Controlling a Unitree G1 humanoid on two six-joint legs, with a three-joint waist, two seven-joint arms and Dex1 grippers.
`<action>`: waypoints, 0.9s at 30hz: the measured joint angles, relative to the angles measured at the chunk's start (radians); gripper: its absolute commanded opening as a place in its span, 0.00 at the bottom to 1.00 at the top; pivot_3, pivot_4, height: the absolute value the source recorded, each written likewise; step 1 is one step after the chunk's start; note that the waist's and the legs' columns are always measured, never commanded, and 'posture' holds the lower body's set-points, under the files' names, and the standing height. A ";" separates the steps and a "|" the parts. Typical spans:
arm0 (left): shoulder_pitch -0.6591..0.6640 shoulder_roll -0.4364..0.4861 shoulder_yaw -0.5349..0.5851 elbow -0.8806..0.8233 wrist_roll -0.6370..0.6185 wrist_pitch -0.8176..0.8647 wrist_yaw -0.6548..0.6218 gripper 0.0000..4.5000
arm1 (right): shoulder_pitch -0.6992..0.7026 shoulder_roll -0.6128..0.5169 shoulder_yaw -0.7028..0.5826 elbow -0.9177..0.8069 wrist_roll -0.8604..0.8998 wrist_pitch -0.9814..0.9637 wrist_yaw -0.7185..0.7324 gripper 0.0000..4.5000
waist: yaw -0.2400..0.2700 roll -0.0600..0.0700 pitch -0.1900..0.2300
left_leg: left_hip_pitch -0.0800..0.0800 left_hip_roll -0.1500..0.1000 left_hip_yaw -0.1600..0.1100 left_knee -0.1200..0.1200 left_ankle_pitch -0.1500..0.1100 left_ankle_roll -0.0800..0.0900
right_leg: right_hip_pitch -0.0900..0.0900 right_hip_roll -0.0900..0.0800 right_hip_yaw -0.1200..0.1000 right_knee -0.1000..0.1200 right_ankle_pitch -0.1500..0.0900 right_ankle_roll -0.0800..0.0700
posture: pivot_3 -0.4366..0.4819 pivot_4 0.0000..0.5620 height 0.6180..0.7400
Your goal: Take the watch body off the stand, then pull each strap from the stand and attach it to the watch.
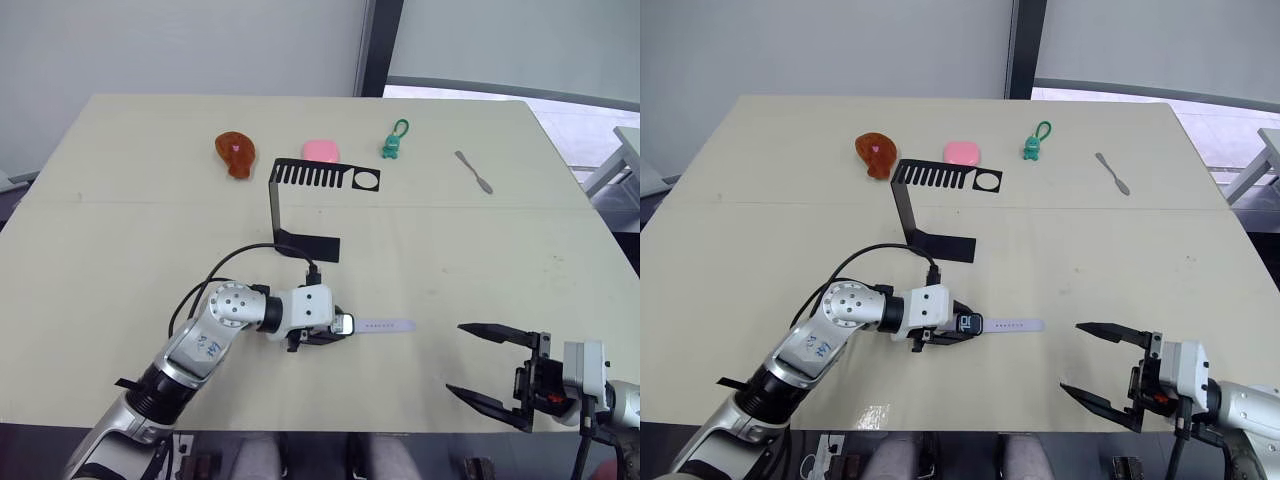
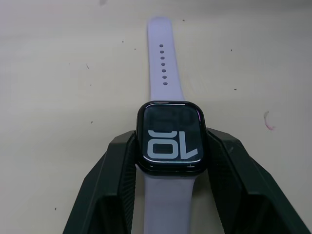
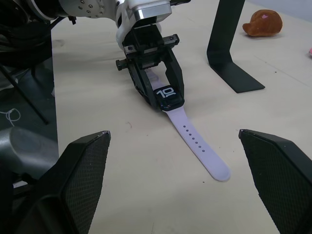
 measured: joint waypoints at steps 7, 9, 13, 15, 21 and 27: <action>0.054 0.027 0.081 0.032 -0.058 -0.155 -0.010 1.00 | -0.021 -0.016 0.000 0.029 -0.002 -0.002 0.014 1.00 | -0.005 0.000 0.000 | 0.001 0.002 0.000 0.000 -0.001 -0.002 | -0.002 0.000 0.004 0.001 0.000 0.000 | 0.48 0.27 1.00; 0.097 0.083 0.155 0.036 -0.107 -0.224 -0.051 1.00 | -0.029 -0.026 -0.014 0.059 -0.002 -0.005 0.026 1.00 | -0.006 0.000 0.000 | 0.002 0.002 0.000 0.000 -0.001 -0.002 | -0.002 0.000 0.005 0.001 0.000 0.000 | 0.48 0.27 1.00; 0.258 0.195 0.364 0.039 -0.261 -0.355 -0.154 1.00 | -0.046 -0.055 -0.049 0.138 -0.005 -0.031 0.064 1.00 | -0.008 0.000 0.000 | 0.002 0.003 0.000 0.000 -0.002 -0.003 | -0.002 -0.001 0.005 0.001 0.000 0.000 | 0.48 0.27 1.00; 0.376 0.259 0.495 0.037 -0.310 -0.398 -0.182 1.00 | -0.059 -0.084 -0.081 0.187 -0.011 -0.055 0.090 1.00 | -0.012 0.000 0.000 | 0.002 0.003 0.000 0.000 -0.002 -0.002 | -0.003 -0.001 0.005 0.001 0.000 -0.001 | 0.48 0.27 1.00; 0.587 0.332 0.795 0.073 -0.323 -0.362 -0.098 1.00 | -0.144 -0.152 -0.144 0.365 -0.049 -0.144 0.146 1.00 | -0.010 0.000 0.000 | 0.004 0.002 0.000 -0.001 -0.004 -0.001 | 0.000 -0.002 0.005 -0.001 0.000 -0.001 | 0.48 0.27 1.00; 0.713 0.317 0.938 0.076 -0.296 -0.399 -0.028 1.00 | -0.266 -0.191 -0.179 0.533 -0.074 -0.182 0.146 1.00 | -0.017 0.000 0.000 | 0.004 0.002 0.001 -0.001 -0.005 -0.001 | 0.001 -0.003 0.004 -0.002 0.000 -0.001 | 0.48 0.27 1.00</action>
